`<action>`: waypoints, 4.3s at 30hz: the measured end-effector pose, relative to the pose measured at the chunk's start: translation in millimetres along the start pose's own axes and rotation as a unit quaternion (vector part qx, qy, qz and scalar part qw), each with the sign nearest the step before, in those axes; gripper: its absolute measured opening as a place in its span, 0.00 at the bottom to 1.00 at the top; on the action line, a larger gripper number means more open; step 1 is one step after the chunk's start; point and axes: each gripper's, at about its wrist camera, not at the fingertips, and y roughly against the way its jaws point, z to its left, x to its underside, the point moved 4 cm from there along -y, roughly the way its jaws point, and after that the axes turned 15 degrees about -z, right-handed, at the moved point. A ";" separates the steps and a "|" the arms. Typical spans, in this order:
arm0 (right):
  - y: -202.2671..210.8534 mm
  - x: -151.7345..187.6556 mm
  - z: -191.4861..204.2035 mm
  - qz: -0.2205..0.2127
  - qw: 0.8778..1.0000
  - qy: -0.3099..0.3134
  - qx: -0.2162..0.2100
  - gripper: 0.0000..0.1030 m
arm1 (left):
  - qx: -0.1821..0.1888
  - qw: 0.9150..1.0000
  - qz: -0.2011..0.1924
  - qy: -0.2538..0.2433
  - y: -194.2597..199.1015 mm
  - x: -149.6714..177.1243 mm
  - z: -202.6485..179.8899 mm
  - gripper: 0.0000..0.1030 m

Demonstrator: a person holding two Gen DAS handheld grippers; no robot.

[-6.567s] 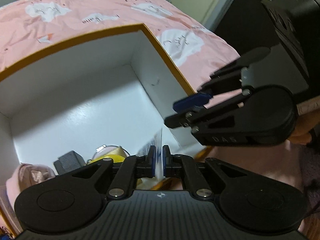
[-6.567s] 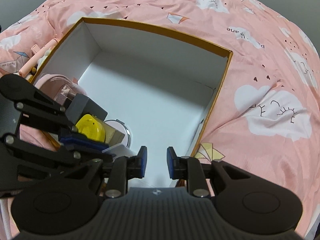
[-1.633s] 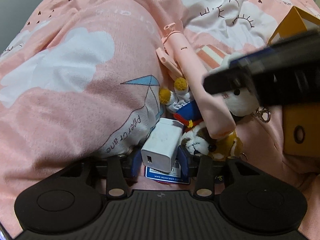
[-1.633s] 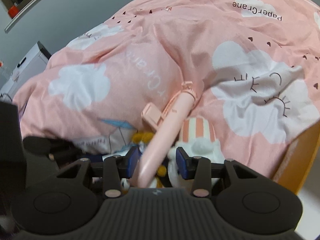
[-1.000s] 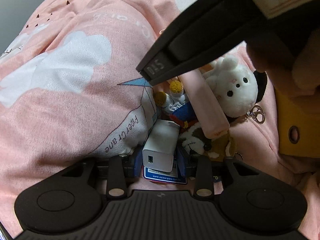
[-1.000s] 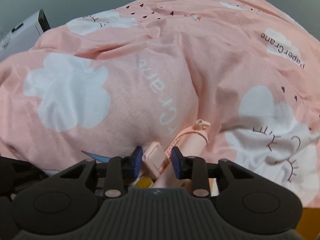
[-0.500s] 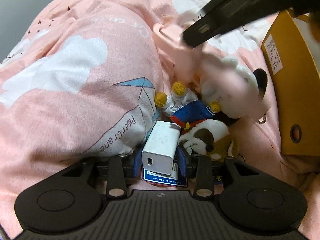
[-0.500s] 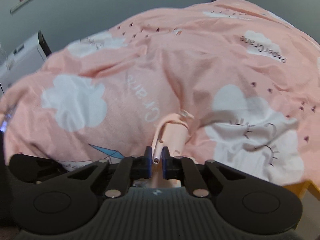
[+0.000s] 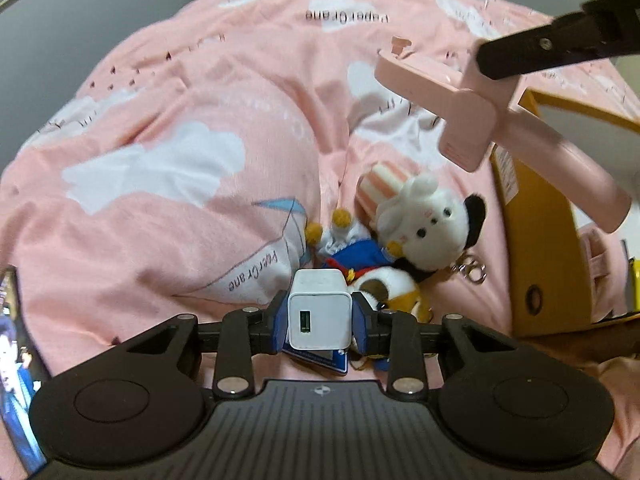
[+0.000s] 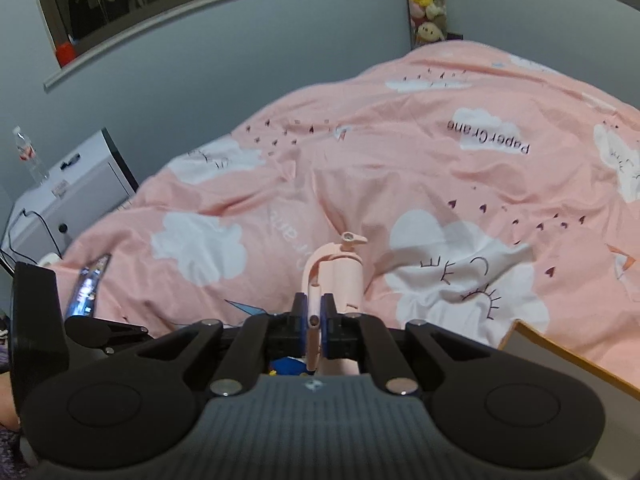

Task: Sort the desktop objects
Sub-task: 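Grasp the white USB charger with the left gripper while the right lifts the pink gadget, then lower the pink gadget into the box with the right gripper, then bring the right gripper to the white charger held by the left gripper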

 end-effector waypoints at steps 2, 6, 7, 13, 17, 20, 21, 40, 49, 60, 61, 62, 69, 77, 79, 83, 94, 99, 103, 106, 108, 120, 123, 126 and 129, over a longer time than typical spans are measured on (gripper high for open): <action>13.4 -3.5 -1.3 -0.011 1.000 0.000 0.003 0.06 | -0.001 1.000 -0.010 0.002 4.9 -6.2 -3.2 0.36; 45.3 -8.6 -9.0 -0.031 0.999 -0.003 0.020 0.06 | 0.023 0.999 -0.035 0.018 18.7 -24.7 -13.1 0.36; 55.1 -9.9 -12.0 -0.038 0.999 -0.002 0.028 0.06 | 0.032 0.998 -0.042 0.020 20.9 -27.9 -16.3 0.36; 108.4 -7.3 -37.1 -0.059 0.993 0.017 0.104 0.06 | 0.084 0.993 -0.087 0.005 40.1 -51.4 -49.2 0.36; 137.8 4.4 -57.9 -0.053 0.982 0.039 0.178 0.06 | 0.122 0.987 -0.103 -0.005 48.6 -64.0 -75.2 0.36; 159.2 15.3 -77.0 -0.044 0.971 0.046 0.229 0.06 | 0.149 0.982 -0.111 -0.014 50.9 -69.2 -94.7 0.36; 166.4 20.0 -84.8 -0.039 0.968 0.043 0.245 0.06 | 0.158 0.981 -0.113 -0.017 51.1 -70.7 -101.2 0.36; 176.8 101.2 -181.4 0.023 0.948 -0.043 0.315 0.06 | 0.260 0.960 -0.096 -0.019 33.6 -74.1 -170.6 0.36; 155.7 126.8 -202.1 0.016 0.937 -0.096 0.336 0.06 | 0.260 0.962 -0.080 -0.023 24.4 -69.6 -175.4 0.36; 136.5 144.7 -201.0 0.082 0.922 -0.065 0.372 0.09 | 0.266 0.962 -0.065 -0.020 14.4 -65.7 -176.8 0.36; 133.3 145.0 -200.3 0.097 0.921 -0.058 0.374 0.09 | 0.267 0.961 -0.065 -0.020 14.3 -65.6 -176.7 0.36; 131.0 145.5 -199.8 0.110 0.920 -0.051 0.374 0.09 | 0.267 0.961 -0.065 -0.019 14.1 -65.7 -176.8 0.36; 123.8 147.4 -200.4 0.197 0.909 -0.014 0.366 0.12 | 0.275 0.959 -0.066 -0.017 15.0 -65.4 -176.1 0.36; 123.4 139.4 -193.5 0.221 0.919 0.044 0.323 0.09 | 0.274 0.959 -0.064 -0.016 14.5 -64.5 -174.0 0.36; 121.9 132.1 -189.4 0.225 0.927 0.065 0.292 0.10 | 0.275 0.959 -0.063 -0.017 14.1 -64.5 -175.7 0.36; 107.5 126.4 -187.7 0.252 0.931 0.121 0.236 0.11 | 0.276 0.959 -0.062 -0.023 13.8 -64.4 -180.6 0.36; 74.7 151.5 -185.5 0.341 0.906 0.250 0.018 0.12 | 0.267 0.962 -0.055 -0.030 9.8 -63.4 -183.6 0.36; 74.4 157.5 -182.7 0.347 0.897 0.274 0.005 0.11 | 0.264 0.963 -0.050 -0.034 6.7 -63.0 -183.5 0.36; 80.5 160.5 -184.8 0.352 0.889 0.293 0.012 0.11 | 0.264 0.963 -0.047 -0.037 4.5 -62.7 -185.9 0.36; 83.6 163.0 -186.3 0.356 0.883 0.306 0.019 0.12 | 0.267 0.962 -0.048 -0.041 5.8 -62.5 -188.9 0.36; 82.6 161.1 -187.6 0.356 0.886 0.295 0.026 0.12 | 0.268 0.961 -0.050 -0.044 7.2 -62.3 -190.1 0.36; 107.1 122.8 -185.1 0.288 0.924 0.234 0.089 0.15 | 0.282 0.955 -0.060 -0.071 16.3 -60.4 -205.7 0.36; 125.8 106.2 -182.1 0.240 0.945 0.175 0.140 0.15 | 0.290 0.951 -0.064 -0.088 19.7 -53.5 -211.7 0.36; 151.9 103.0 -175.9 0.179 0.971 0.071 0.140 0.15 | 0.289 0.949 -0.064 -0.106 20.4 -44.2 -215.0 0.36; 161.9 102.9 -165.2 0.125 0.983 -0.027 0.130 0.24 | 0.283 0.949 -0.067 -0.121 21.4 -36.3 -216.0 0.36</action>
